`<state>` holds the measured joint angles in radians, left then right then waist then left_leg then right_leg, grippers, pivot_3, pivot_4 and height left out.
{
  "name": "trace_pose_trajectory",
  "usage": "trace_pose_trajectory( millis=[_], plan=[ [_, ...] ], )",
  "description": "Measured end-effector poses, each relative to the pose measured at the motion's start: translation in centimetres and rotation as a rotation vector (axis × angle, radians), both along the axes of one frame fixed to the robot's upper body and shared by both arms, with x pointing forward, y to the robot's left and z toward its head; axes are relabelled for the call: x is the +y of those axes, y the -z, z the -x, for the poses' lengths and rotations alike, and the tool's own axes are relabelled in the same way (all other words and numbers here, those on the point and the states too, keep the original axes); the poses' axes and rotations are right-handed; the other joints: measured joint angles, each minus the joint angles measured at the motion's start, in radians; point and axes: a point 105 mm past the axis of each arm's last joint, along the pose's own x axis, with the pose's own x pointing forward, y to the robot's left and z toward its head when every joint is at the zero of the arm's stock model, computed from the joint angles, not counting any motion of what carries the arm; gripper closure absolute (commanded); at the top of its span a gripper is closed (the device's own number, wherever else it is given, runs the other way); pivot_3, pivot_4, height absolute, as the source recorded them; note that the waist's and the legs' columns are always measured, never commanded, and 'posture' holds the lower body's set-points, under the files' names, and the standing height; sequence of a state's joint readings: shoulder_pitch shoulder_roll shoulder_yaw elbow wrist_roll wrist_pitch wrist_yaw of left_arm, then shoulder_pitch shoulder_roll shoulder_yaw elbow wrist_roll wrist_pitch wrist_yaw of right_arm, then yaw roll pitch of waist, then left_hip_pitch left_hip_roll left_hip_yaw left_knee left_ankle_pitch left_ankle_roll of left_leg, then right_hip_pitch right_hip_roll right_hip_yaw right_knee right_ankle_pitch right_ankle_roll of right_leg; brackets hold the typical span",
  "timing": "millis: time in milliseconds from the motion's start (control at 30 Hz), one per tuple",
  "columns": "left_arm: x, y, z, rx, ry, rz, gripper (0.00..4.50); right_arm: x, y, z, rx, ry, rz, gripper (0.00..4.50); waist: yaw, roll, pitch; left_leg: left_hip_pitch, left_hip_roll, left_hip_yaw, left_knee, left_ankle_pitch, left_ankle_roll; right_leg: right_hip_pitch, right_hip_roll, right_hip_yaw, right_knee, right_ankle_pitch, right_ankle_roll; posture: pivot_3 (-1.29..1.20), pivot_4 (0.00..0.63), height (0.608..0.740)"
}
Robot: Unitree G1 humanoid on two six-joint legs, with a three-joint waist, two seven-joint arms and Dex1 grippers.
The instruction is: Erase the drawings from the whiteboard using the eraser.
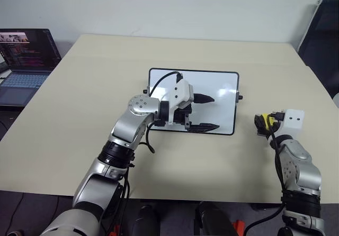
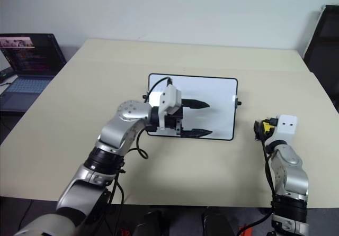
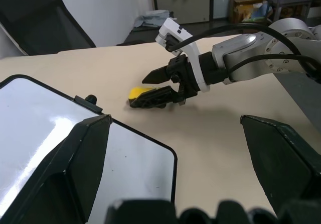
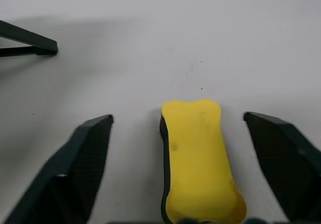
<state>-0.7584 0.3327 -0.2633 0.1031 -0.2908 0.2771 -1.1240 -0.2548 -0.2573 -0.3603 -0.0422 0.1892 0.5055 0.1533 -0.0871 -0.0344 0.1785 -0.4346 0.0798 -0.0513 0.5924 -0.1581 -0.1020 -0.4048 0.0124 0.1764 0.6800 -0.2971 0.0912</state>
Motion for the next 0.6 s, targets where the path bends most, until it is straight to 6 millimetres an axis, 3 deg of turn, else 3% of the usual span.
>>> trace_pose_trajectory(
  millis=[100,267,400,500,600],
  plan=[
    [0.0,0.0,0.0,0.000,-0.002,0.002,0.00,-0.1,-0.3,0.0,-0.014,0.005,0.009,0.01,0.000,0.000,0.000,0.000,0.000,0.000,0.000,0.000,0.000,0.000,0.000,0.000,0.000,0.000,0.000,0.00,0.150,0.740],
    [2.5,-0.9,-1.1,0.011,-0.124,0.071,0.00,0.6,-3.6,1.3,-0.131,-0.026,0.064,0.01,-0.001,0.002,0.000,0.000,0.000,-0.001,0.000,0.000,0.000,0.000,0.000,0.000,0.000,0.000,0.000,0.00,0.150,0.740],
    [7.1,-1.4,-2.3,0.054,-0.384,0.206,0.00,2.4,-5.4,4.1,-0.205,-0.088,0.117,0.01,0.000,0.002,0.000,0.000,0.001,-0.001,-0.001,0.000,0.000,0.000,0.000,-0.001,0.000,-0.001,0.000,0.00,0.150,0.740],
    [10.5,-0.7,-2.1,0.113,-0.589,0.294,0.00,3.6,-4.7,6.1,-0.210,-0.117,0.114,0.01,0.003,0.002,-0.001,0.000,0.001,-0.001,-0.001,0.000,0.000,0.000,0.000,-0.001,0.000,-0.001,0.000,0.00,0.150,0.740],
    [14.2,0.8,-1.1,0.113,-0.906,0.401,0.00,4.3,-3.0,8.2,-0.212,-0.117,0.068,0.01,0.004,0.002,-0.001,0.000,0.001,-0.001,0.000,0.000,-0.001,0.001,-0.001,-0.001,0.000,-0.001,0.000,0.00,0.150,0.740]
  ],
)
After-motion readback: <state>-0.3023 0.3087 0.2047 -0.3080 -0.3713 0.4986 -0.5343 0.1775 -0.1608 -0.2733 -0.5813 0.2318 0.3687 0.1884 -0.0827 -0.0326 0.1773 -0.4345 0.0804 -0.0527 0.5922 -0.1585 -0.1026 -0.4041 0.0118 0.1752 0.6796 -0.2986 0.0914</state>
